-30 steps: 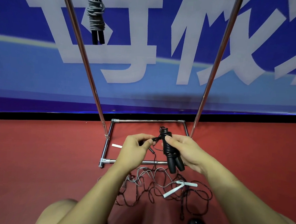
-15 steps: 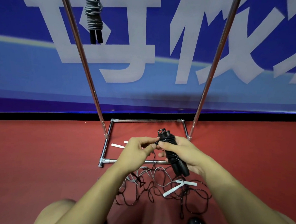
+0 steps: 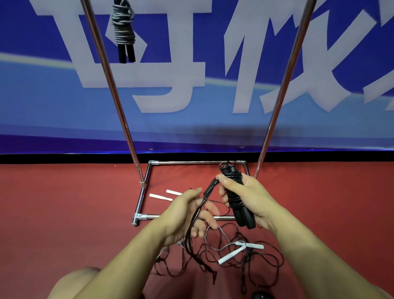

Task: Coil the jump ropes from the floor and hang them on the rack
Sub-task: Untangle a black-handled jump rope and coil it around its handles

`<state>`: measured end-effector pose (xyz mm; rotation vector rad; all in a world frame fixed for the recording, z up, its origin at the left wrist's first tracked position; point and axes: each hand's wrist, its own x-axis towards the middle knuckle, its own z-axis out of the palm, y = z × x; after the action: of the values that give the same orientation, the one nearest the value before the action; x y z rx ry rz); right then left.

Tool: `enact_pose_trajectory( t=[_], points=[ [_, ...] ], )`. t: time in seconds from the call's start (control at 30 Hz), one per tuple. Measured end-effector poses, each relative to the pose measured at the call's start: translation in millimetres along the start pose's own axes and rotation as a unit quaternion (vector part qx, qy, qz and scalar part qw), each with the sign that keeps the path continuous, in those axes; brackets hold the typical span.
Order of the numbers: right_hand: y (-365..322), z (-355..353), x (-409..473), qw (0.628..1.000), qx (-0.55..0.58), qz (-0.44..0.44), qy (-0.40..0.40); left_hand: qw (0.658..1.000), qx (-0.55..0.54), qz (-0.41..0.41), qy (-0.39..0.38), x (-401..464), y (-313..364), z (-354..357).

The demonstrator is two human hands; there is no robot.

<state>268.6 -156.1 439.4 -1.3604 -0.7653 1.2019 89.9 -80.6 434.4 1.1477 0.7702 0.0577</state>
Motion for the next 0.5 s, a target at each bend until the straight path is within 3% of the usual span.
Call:
enact_pose_trajectory(
  t=[0.1,0.33,0.5],
  points=[
    [-0.7,-2.4,-0.8,1.0,0.019,-0.005,0.011,0.998,-0.044,0.012,-0.031,0.2,0.4,1.0],
    [-9.5,-7.4,-2.6,0.999,0.038,-0.019,0.014,0.99,-0.113,0.079,-0.001,-0.6,5.1,1.8],
    [-8.1,-9.4,0.0,0.999,0.033,-0.013,0.025,0.986,-0.05,0.126,0.098,3.4,3.2,-0.6]
  ],
)
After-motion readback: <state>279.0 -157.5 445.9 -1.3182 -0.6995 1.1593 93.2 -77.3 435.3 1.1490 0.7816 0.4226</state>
